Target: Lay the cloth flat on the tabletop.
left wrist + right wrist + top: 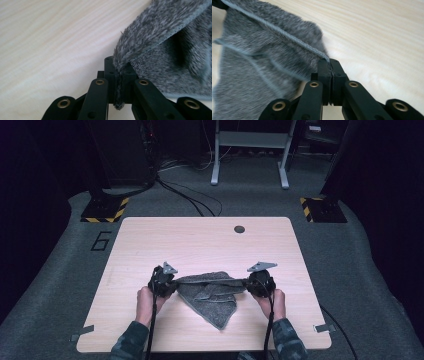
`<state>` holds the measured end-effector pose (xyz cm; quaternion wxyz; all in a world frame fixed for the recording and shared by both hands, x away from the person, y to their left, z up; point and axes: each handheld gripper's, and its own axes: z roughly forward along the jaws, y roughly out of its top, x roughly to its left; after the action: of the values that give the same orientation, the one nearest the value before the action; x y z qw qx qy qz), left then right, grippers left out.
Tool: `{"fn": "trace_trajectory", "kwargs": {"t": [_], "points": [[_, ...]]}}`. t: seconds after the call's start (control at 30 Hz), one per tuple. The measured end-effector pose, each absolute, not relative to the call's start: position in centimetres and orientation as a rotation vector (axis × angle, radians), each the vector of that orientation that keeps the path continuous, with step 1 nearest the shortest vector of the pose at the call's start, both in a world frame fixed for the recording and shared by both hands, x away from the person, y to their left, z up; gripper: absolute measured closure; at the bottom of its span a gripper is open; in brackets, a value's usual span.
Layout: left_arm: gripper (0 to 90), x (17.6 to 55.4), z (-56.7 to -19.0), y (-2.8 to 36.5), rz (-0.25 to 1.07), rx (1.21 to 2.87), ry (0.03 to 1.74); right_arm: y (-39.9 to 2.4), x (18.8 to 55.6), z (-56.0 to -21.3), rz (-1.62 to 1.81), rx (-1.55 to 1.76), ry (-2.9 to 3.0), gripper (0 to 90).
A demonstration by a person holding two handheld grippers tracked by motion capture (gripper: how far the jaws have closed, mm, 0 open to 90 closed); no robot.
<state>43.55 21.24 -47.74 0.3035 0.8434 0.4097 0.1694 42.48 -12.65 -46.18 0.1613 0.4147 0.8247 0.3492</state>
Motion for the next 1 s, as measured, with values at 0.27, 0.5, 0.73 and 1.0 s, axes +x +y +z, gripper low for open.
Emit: {"fn": "trace_trajectory", "kwargs": {"t": [0.27,0.5,0.73,1.0], "points": [[86.2,49.6,-43.7,21.4,0.540,2.244,1.081,-12.1,48.4,-42.6,0.970,1.155,2.304,89.2],[86.1,50.7,-33.4,21.4,0.799,2.140,0.953,-11.6,50.7,-31.7,1.013,0.984,2.150,89.0],[85.9,46.0,-35.0,21.2,0.838,2.168,0.856,-12.3,46.6,-30.4,1.058,0.878,2.163,88.7],[85.1,41.7,-43.1,20.9,0.668,2.256,0.871,-13.2,41.9,-39.7,1.023,0.935,2.338,88.5]]}}
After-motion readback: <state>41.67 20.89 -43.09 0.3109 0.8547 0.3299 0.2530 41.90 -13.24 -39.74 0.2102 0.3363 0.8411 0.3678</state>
